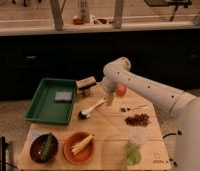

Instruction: Place brush in table surface

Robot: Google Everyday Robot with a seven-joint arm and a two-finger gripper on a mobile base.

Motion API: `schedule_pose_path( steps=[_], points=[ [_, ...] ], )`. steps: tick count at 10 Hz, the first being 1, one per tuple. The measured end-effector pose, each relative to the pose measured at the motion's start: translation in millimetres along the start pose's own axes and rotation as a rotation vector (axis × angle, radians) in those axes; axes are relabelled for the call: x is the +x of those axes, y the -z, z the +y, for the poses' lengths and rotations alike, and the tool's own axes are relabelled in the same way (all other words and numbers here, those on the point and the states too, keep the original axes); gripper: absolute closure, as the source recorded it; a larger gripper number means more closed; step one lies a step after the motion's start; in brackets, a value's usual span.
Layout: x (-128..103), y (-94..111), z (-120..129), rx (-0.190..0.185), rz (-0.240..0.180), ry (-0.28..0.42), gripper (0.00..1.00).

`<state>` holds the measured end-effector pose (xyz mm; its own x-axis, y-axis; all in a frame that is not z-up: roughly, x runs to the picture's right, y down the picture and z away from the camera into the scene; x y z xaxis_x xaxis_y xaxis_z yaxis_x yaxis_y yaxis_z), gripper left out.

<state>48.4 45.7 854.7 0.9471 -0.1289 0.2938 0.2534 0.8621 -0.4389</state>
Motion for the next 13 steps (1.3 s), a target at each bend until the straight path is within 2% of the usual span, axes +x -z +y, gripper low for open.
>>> schedule_pose_path(
  steps=[1, 5, 13],
  points=[
    [-3, -12, 2, -0.021, -0.007, 0.009, 0.2],
    [-7, -37, 6, -0.065, -0.022, 0.027, 0.2],
    [-14, -72, 4, -0.124, -0.066, 0.04, 0.2]
  ],
)
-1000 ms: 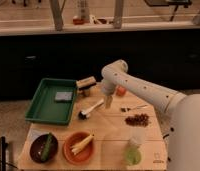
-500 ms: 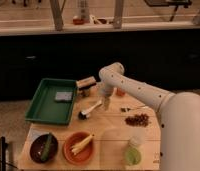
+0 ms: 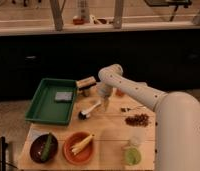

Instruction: Place brush in table surface

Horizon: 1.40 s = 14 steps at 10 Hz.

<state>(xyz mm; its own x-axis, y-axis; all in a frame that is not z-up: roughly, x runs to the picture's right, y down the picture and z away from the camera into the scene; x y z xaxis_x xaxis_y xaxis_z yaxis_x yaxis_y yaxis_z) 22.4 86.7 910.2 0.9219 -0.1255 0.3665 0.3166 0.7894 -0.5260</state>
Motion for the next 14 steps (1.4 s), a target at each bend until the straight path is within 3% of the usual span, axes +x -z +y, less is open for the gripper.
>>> schedule_pose_path(
  steps=[5, 7, 9, 14],
  points=[
    [3, -24, 4, -0.042, -0.029, -0.008, 0.2],
    [-1, -29, 1, -0.052, -0.038, -0.002, 0.26],
    [-1, -35, -2, -0.066, -0.044, -0.002, 0.5],
    [-5, -43, -5, -0.085, -0.057, 0.0, 0.95]
  ],
)
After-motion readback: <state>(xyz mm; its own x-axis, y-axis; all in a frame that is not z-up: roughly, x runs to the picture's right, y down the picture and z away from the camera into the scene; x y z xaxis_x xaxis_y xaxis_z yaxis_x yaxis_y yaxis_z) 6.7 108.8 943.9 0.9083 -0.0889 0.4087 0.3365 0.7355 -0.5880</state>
